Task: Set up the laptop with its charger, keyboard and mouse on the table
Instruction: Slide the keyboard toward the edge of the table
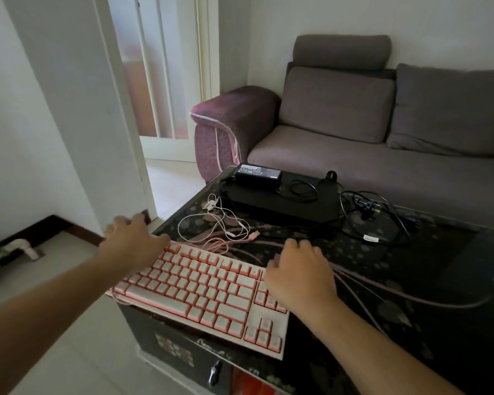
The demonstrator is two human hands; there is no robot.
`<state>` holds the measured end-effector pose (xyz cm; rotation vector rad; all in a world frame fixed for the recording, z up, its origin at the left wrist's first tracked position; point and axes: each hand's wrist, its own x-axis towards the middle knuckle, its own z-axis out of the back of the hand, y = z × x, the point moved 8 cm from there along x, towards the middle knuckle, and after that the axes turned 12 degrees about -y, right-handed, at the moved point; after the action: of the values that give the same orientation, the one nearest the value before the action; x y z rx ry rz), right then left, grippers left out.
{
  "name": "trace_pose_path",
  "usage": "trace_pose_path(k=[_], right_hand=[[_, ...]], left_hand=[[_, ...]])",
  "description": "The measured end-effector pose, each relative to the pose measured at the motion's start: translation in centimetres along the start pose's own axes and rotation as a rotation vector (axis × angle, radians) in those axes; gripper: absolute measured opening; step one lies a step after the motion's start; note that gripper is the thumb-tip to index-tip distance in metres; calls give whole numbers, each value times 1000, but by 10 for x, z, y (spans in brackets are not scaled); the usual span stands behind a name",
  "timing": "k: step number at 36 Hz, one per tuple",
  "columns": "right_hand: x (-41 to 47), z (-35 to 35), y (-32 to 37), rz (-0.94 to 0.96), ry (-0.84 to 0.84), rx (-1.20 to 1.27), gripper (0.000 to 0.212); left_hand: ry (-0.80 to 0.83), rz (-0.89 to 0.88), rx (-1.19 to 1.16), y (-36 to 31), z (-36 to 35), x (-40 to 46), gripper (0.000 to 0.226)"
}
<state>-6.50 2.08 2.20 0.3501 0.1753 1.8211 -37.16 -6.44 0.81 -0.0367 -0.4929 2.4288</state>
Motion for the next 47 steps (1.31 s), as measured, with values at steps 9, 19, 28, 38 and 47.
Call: trace_pose_path(k=[9,19,28,38,47], right_hand=[[42,-63,79,-30,404,356,16],[76,-75,102,-52,243,669,3],[48,-58,108,102,163,677,12],[47,-27,-7,-57,130,446,27],[94,-6,-122,-184,-41,395,22]], left_hand=[[351,-342,63,-73,-40,-27,51],[361,-364,-94,-63,-43,-11,35],[363,-377,-79,-52,-32,-15,26],[126,-432,-108,-66,-17,-10,13],[81,-491,-309,-159,-49,-14,16]])
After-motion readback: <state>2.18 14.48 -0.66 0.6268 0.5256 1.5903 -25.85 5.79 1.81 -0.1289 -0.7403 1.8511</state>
